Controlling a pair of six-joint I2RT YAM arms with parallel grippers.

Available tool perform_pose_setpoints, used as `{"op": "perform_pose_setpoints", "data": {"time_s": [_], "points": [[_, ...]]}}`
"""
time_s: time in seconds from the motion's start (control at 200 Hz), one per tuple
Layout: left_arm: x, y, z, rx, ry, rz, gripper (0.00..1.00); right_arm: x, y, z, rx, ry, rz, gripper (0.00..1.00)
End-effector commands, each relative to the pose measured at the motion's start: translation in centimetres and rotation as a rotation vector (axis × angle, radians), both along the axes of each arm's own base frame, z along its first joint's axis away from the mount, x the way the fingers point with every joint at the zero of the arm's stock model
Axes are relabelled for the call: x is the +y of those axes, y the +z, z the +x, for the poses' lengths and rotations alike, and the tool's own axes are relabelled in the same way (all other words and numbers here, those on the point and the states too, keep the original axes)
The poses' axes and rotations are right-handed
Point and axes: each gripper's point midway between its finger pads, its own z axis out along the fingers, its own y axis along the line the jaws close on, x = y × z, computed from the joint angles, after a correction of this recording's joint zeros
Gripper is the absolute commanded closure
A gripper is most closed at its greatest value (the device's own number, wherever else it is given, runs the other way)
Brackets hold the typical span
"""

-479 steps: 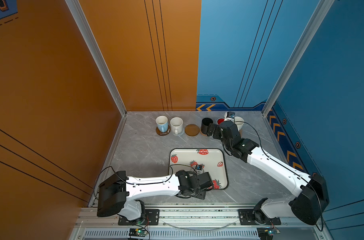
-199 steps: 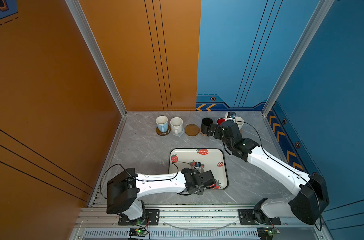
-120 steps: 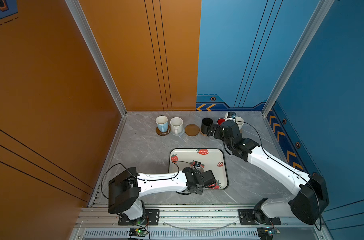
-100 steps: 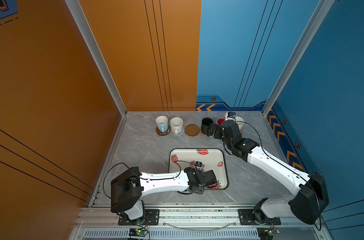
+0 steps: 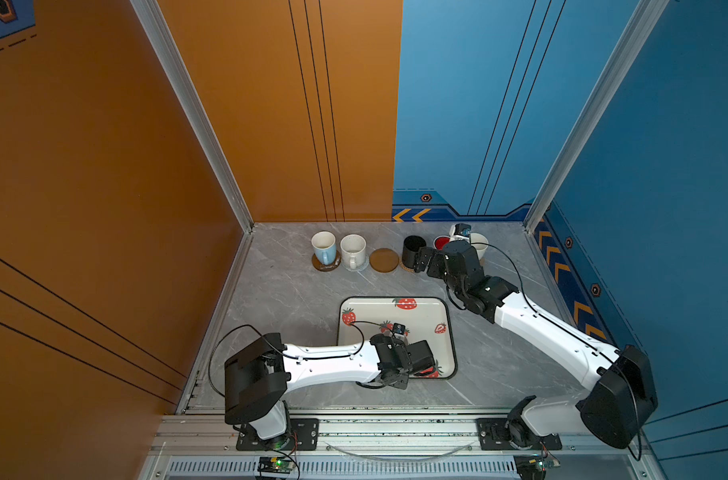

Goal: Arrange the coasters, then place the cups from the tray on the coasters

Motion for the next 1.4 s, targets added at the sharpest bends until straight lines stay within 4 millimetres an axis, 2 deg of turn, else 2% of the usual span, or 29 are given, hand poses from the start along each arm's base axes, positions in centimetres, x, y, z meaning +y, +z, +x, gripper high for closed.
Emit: {"op": "perform_pose_setpoints", "data": {"time_s": [0.0, 0.496, 0.736, 0.987, 1.182, 1.397], "points": [[0.5, -0.06, 0.56, -0.013, 0.002, 0.04, 0.65, 0.08, -0.68, 0.32, 0.009, -0.002, 0.017, 0.0], [0.32, -0.54, 0.76, -0.002, -0.004, 0.055, 0.66, 0.13, -0.88, 0.4, 0.014, 0.0, 0.019, 0.0], [0.23, -0.56, 0.9, -0.003, -0.006, 0.054, 0.69, 0.18, -0.89, 0.49, 0.014, 0.001, 0.023, 0.0], [0.24, -0.71, 0.95, -0.001, -0.003, 0.054, 0.82, 0.13, -0.94, 0.39, 0.017, 0.002, 0.021, 0.0], [0.36, -0.73, 0.92, -0.001, -0.001, 0.055, 1.0, 0.06, -0.93, 0.39, 0.016, 0.001, 0.021, 0.0], [0.5, -0.17, 0.97, -0.02, 0.001, 0.047, 1.0, -0.02, -0.87, 0.31, 0.015, 0.0, 0.02, 0.0]]}}
